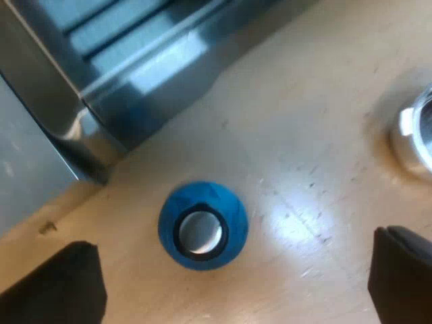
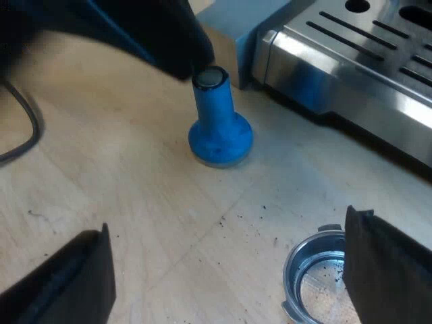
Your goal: Grind coffee beans and then tamp
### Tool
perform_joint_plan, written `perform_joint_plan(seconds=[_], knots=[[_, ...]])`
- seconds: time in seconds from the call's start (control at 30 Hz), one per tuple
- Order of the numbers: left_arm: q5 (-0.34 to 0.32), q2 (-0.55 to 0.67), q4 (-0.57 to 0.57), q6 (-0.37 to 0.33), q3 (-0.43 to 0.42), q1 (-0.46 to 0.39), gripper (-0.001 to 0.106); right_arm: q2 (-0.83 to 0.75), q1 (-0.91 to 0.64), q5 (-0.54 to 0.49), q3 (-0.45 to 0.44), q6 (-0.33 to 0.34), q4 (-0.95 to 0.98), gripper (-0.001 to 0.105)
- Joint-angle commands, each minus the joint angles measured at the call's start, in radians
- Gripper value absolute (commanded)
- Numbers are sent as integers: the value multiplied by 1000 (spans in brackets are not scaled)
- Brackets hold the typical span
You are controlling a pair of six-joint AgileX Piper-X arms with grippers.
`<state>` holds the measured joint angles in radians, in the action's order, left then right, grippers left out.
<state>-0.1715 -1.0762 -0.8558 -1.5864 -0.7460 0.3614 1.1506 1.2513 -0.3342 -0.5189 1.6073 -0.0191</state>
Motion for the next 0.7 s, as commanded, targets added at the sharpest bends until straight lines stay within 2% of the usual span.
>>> perform_joint_plan(seconds=[0.03,0.3,0.5,0.7], knots=[[35,-43,13,-2,-8,1,81,-3,0,2,-4,11,-16,71],[42,-194,89,-2,-8,1,81,-3,0,2,-4,12,-12,71],[33,-281,99,-2,-8,1,81,-3,0,2,-4,12,-4,71],[-5,-319,101,-2,-8,3,78,-3,0,2,-4,12,-4,71]])
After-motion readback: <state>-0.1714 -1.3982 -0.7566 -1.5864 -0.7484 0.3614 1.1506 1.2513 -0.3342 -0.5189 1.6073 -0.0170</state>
